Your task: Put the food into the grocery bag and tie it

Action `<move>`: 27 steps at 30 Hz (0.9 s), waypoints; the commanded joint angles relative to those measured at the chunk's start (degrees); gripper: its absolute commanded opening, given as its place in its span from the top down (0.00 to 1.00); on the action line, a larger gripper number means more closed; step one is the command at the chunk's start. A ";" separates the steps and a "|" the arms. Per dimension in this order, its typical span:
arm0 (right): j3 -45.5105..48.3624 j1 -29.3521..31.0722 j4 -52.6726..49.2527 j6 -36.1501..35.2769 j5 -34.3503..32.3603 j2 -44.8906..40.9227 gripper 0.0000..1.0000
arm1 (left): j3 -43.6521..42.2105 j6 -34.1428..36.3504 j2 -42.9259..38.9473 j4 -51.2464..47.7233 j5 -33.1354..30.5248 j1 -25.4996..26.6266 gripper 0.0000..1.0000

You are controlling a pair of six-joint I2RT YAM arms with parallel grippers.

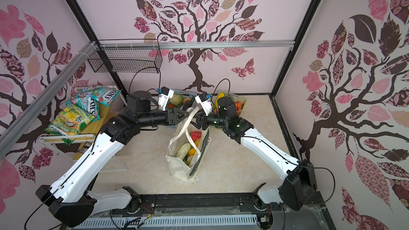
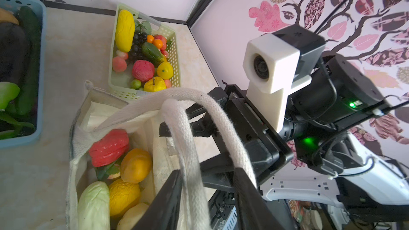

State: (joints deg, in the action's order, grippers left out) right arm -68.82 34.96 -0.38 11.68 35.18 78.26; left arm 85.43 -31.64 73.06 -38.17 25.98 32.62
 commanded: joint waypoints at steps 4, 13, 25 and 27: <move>0.06 -0.10 -3.31 -1.41 -0.44 -0.54 0.50 | -0.44 0.39 2.01 1.49 1.88 0.10 0.66; 2.96 -0.09 2.28 2.35 3.85 -2.03 0.54 | -0.70 1.09 3.56 0.82 0.39 0.08 0.66; 5.50 0.19 9.60 7.68 7.75 -2.34 0.54 | 0.27 0.08 2.04 0.53 -0.72 -6.01 0.42; 5.66 0.66 9.96 7.57 7.98 -1.94 0.54 | 0.09 0.05 1.96 0.74 -0.20 -7.40 0.38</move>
State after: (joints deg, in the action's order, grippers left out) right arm -62.83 35.16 7.20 18.39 41.80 78.06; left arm 85.45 -31.77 76.01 -38.35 24.84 26.74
